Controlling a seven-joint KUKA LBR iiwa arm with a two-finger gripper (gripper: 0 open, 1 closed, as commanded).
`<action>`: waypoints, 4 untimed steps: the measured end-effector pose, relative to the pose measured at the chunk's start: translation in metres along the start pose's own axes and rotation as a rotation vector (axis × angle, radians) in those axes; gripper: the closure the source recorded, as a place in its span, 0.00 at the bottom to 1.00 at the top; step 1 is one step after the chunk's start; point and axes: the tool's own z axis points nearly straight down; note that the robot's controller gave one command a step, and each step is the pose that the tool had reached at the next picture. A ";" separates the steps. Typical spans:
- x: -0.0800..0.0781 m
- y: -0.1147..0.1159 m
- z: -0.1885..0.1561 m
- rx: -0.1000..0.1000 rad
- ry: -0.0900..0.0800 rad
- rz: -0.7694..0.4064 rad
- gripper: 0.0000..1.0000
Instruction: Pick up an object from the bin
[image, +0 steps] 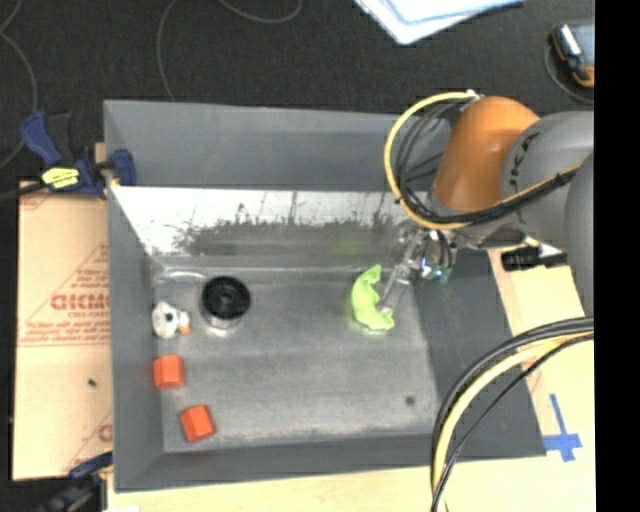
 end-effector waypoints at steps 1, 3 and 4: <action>0.015 -0.008 0.062 0.000 -0.001 0.292 0.00; 0.029 -0.004 0.060 0.000 -0.003 0.151 1.00; 0.030 -0.005 0.056 0.002 -0.001 0.150 1.00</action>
Offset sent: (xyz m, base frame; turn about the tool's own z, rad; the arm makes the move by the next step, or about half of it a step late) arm -0.0292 0.0089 -0.0610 0.1536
